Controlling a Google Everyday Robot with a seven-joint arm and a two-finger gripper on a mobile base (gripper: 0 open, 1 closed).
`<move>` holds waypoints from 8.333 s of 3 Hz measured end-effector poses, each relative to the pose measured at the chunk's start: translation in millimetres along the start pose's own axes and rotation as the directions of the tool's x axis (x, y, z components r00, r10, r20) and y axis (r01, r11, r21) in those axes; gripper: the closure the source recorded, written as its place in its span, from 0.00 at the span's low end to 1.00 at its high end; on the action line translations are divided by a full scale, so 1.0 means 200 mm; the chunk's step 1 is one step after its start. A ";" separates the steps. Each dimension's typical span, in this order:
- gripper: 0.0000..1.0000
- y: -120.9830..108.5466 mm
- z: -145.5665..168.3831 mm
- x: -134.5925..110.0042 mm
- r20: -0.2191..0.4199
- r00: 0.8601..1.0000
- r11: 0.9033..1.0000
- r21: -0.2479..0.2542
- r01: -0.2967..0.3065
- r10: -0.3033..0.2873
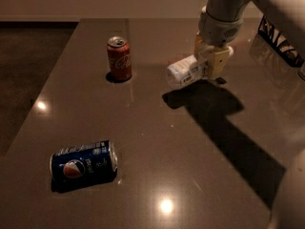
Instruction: Place blue plastic bottle upright
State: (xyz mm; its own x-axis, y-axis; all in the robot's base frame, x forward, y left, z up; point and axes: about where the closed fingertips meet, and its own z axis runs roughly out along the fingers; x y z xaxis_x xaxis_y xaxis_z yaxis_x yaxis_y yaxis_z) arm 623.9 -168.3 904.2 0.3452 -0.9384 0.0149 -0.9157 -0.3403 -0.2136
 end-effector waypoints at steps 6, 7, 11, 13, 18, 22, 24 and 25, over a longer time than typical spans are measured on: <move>1.00 -0.06 -0.34 -0.02 -0.097 0.878 0.832 0.284 0.477 -0.470; 1.00 -0.09 -0.37 0.03 -0.104 0.875 0.802 0.361 0.476 -0.472; 1.00 -0.08 -0.54 0.02 -0.485 0.692 0.452 0.528 0.719 -0.534; 1.00 -0.08 -0.51 -0.10 -0.586 0.599 0.302 0.529 0.793 -0.546; 1.00 -0.03 -0.42 -0.26 -0.767 0.458 0.152 0.439 0.885 -0.450; 1.00 -0.01 -0.35 -0.30 -0.876 0.298 0.096 0.283 0.954 -0.380; 1.00 0.03 -0.33 -0.26 -0.919 0.232 0.100 0.211 0.972 -0.319; 1.00 0.04 -0.30 -0.27 -0.929 0.200 0.095 0.179 0.979 -0.310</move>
Offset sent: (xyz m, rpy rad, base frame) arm -0.0063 0.0015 0.0647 -0.0602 -0.2747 0.4308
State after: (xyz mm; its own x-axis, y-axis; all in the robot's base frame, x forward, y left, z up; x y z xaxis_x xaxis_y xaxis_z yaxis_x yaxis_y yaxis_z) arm 586.1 -124.8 960.2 0.1620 -0.1382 0.9771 0.2876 -0.9405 -0.1807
